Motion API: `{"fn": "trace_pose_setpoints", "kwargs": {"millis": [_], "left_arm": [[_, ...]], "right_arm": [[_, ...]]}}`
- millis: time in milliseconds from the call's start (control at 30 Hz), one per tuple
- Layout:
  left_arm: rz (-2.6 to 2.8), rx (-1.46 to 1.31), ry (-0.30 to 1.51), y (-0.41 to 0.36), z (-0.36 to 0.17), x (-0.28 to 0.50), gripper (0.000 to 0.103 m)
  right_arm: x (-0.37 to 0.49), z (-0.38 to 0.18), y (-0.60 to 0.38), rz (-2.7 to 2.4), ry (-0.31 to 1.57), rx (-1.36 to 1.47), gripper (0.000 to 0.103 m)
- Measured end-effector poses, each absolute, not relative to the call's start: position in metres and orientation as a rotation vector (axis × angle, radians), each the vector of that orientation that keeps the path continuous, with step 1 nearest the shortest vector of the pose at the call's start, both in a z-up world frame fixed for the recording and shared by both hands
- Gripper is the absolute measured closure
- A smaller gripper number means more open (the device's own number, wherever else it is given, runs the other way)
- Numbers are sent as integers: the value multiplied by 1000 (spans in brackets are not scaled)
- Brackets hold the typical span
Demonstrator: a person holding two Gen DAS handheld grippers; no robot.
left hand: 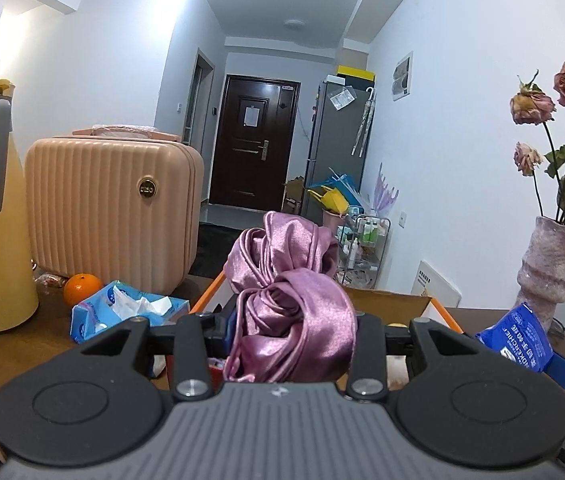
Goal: Organize soft objects
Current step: 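Lift and carry the tissue pack and scrunchie in both grippers over the box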
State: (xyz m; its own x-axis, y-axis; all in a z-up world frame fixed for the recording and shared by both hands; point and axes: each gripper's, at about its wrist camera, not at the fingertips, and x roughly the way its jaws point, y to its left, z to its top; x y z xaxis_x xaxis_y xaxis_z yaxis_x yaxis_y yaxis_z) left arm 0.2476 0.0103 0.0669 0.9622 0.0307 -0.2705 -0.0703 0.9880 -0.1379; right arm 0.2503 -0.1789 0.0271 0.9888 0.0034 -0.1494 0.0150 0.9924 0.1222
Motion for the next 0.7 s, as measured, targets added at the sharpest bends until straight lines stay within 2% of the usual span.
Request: {"fn": "trace_pose_setpoints", "kwargs": {"millis": [700], "left_arm": [[60, -145, 265, 15, 67, 295, 64]], "right_arm": [[305, 25, -166, -17, 162, 75, 15]]}}
